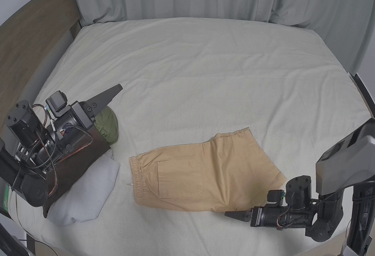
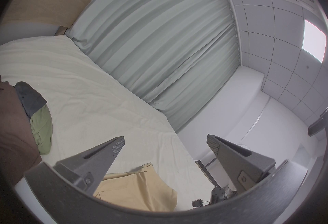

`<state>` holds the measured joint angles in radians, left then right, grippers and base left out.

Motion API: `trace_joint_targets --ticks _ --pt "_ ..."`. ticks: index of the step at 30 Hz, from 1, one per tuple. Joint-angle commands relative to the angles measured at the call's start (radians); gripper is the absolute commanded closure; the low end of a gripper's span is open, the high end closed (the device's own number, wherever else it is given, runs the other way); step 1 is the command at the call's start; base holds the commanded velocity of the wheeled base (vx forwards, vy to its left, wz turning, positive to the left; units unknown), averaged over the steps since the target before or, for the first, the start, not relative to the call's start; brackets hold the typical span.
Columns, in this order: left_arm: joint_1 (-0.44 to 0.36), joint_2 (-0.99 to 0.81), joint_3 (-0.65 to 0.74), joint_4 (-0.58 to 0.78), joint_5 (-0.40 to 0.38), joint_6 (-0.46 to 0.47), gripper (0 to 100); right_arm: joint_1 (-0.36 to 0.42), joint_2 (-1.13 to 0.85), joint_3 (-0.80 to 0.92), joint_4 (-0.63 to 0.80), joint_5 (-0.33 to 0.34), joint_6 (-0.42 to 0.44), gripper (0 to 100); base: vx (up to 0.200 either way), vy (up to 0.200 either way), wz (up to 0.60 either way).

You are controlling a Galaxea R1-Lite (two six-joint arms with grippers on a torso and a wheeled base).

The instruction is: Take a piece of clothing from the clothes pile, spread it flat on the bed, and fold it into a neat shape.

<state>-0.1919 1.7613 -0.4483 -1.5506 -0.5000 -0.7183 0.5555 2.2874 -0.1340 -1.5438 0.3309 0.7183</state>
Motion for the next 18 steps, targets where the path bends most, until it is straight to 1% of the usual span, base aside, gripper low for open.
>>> trace_joint_targets --ticks 1,6,9,10,11,13,15,18 --pt "-0.006 -0.011 0.002 0.0 0.0 0.002 0 0.026 -0.178 0.079 0.001 0.034 -0.002 0 0.0 0.0 0.0" --pt "-0.018 -0.029 0.039 0.0 -0.009 0.025 0 0.018 -0.276 0.073 0.001 0.037 -0.002 0 0.0 0.0 0.0" --pt "-0.023 -0.048 0.065 0.0 -0.063 0.043 0 0.007 -0.31 0.017 -0.001 0.036 -0.002 0 0.0 0.0 0.0" --pt "-0.023 -0.049 0.066 0.0 -0.065 0.045 0 0.007 -0.31 0.014 -0.001 0.036 -0.002 0 0.0 0.0 0.0" --pt "-0.023 -0.066 0.08 0.0 -0.086 0.051 0 -0.005 -0.322 -0.025 -0.002 0.036 -0.002 0 0.0 0.0 0.0" --pt "-0.023 -0.074 0.091 0.0 -0.103 0.053 0 -0.011 -0.342 -0.058 -0.001 0.037 -0.002 0 0.0 0.0 0.0" --pt "-0.027 -0.098 0.118 0.0 -0.146 0.054 0 -0.017 -0.372 -0.114 -0.001 0.047 -0.003 0 0.0 0.0 0.0" --pt "-0.027 -0.109 0.125 0.0 -0.161 0.054 0 -0.025 -0.388 -0.148 0.001 0.056 -0.003 0 0.0 0.0 0.0"
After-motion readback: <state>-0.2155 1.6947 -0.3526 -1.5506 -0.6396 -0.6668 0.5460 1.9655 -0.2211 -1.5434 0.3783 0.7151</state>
